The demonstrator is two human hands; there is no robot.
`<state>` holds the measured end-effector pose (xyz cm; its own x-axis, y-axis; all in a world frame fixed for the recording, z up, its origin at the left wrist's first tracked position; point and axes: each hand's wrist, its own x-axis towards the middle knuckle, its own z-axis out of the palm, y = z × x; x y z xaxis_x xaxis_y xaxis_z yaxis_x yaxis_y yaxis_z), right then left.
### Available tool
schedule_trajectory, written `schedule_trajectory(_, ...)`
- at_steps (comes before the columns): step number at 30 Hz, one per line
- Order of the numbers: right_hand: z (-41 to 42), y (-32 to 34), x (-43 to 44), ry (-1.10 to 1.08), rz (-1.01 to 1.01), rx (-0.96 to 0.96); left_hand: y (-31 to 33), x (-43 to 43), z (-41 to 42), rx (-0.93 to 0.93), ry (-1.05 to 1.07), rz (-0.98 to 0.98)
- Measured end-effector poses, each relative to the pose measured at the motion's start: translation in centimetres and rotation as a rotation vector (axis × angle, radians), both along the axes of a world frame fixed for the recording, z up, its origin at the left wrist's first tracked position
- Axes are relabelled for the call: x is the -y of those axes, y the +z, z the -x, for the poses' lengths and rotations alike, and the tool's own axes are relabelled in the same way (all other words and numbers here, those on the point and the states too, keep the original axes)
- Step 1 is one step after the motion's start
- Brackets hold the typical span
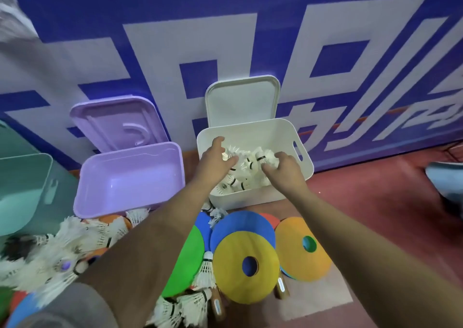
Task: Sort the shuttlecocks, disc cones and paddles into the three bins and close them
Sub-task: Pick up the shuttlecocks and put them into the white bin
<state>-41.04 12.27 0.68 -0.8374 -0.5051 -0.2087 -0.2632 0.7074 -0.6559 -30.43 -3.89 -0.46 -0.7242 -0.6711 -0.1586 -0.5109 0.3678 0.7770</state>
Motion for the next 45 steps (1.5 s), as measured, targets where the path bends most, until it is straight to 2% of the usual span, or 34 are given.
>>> schedule_trajectory(6,-2.4,0.5,0.7,0.154,0.095,-0.057,1.0,1.4,-5.1,-0.039,0.032,0.061)
schedule_trajectory(15,-13.8,1.1,6.4,0.498,0.178,-0.027,2.8,6.1,-22.6,0.083,0.216,0.145)
schedule_trajectory(18,-18.4,-0.3,7.4,0.594,0.099,-0.010,1.8,7.0,-28.3,0.125,0.263,0.099)
schedule_trajectory(22,-24.7,-2.9,8.0,0.721,-0.074,0.052,-0.3,6.8,-34.4,0.185,0.218,0.054)
schedule_trajectory(26,-29.0,-5.7,8.6,0.676,-0.173,0.083,-3.4,6.0,-37.5,0.223,0.106,0.009)
schedule_trajectory(30,-29.9,-7.1,10.8,0.564,-0.208,-0.017,-6.2,4.9,-37.7,0.243,-0.080,0.020)
schedule_trajectory(34,-29.5,-9.3,13.1,0.536,-0.304,-0.102,-8.2,4.4,-37.1,0.230,-0.139,0.095)
schedule_trajectory(38,-30.2,-10.6,13.4,0.495,-0.286,-0.196,-9.2,4.0,-36.9,0.270,-0.189,0.076)
schedule_trajectory(45,-28.6,-8.4,11.5,0.290,-0.166,-0.245,-10.3,4.2,-35.6,0.436,-0.310,0.305)
